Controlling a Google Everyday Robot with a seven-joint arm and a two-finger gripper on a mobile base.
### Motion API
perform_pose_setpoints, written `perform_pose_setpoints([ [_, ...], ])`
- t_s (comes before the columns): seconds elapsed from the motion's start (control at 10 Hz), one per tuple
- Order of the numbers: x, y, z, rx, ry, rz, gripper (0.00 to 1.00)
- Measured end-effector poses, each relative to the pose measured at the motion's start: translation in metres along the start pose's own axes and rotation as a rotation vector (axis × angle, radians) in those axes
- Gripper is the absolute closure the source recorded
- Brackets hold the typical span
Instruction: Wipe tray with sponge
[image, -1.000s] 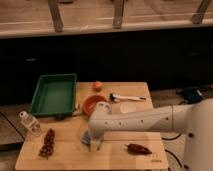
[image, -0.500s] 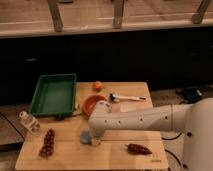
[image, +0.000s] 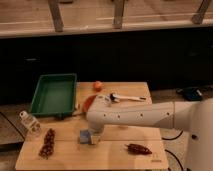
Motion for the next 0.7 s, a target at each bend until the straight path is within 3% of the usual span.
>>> perform_pose_setpoints([
  [0.4, -0.003, -0.027, -0.042, 0.019, -0.016, -0.177, 1.00],
  [0.7, -0.007, -0.051, -0.060, 0.037, -0.022, -0.251, 1.00],
])
